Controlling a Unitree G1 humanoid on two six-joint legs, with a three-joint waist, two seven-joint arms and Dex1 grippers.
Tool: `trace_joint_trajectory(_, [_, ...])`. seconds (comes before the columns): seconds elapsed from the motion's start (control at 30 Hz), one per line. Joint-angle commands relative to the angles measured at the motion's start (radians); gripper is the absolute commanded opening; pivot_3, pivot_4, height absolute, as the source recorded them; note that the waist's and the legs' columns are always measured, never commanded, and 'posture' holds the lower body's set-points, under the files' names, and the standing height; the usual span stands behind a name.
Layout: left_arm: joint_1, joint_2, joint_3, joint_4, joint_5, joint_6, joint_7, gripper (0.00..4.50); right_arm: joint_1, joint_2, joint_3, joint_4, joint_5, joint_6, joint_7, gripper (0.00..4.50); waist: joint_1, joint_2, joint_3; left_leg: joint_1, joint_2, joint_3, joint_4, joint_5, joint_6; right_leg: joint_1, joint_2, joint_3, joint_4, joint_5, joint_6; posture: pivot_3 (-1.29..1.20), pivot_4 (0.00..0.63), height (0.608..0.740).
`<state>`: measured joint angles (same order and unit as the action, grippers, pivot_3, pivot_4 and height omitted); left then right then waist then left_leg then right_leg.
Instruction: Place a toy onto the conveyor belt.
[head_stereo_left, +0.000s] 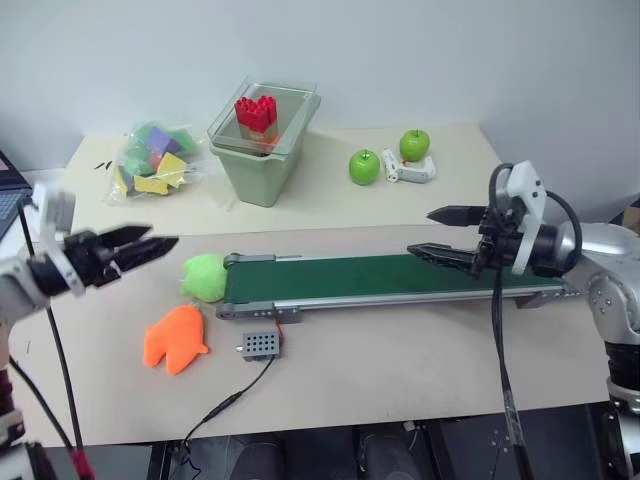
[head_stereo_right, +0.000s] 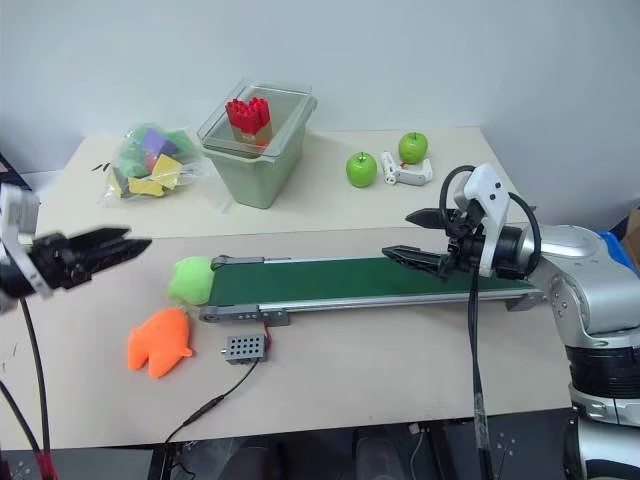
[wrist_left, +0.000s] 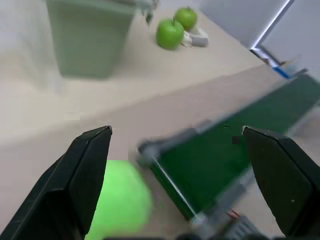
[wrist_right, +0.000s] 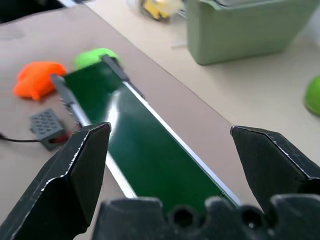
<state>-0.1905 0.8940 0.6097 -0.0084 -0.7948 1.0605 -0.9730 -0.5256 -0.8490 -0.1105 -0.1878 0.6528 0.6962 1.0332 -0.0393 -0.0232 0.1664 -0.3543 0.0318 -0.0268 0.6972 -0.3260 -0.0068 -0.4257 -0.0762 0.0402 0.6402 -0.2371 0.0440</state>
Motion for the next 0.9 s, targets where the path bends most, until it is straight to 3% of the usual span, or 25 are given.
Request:
trace_joint_trajectory(0.03, [0.084,-0.001,0.124,0.007,-0.066,0.057,0.008,4.46,-0.03,0.008,-0.044,-0.036,0.083,0.024,0.04,4.5,0.001,0.0,0.0,0.0,0.0,0.0,0.0,0.0,0.0,0.0,0.0,0.0,0.0,0.0,0.0,0.0,0.15,0.74])
trace_joint_trajectory(0.27, [0.208,-0.048,0.181,0.136,-0.039,-0.001,0.043,4.46,-0.059,0.025,0.084,-0.064,0.041,-0.007,0.109,4.5,0.002,0.0,0.0,0.002,0.0,0.0,-0.001,0.001,-0.001,0.0,0.0,0.0,0.0,0.0,0.0,0.0,0.15,0.74])
trace_joint_trajectory(0.57, [0.394,-0.075,0.178,0.253,-0.081,0.029,-0.088,4.46,-0.07,0.059,0.149,-0.095,0.018,-0.008,0.134,4.5,-0.001,0.0,0.0,0.001,0.0,0.0,-0.002,0.001,-0.002,-0.001,-0.001,0.0,0.001,0.0,-0.001,0.0,0.15,0.74])
trace_joint_trajectory(0.9, [0.307,-0.123,0.096,0.49,-0.052,-0.053,-0.149,4.46,-0.075,0.015,0.125,-0.103,0.003,0.016,0.132,4.5,0.012,0.0,0.0,0.002,-0.001,0.0,-0.002,0.003,-0.005,-0.001,-0.001,0.0,0.0,0.0,-0.001,0.0,0.15,0.74])
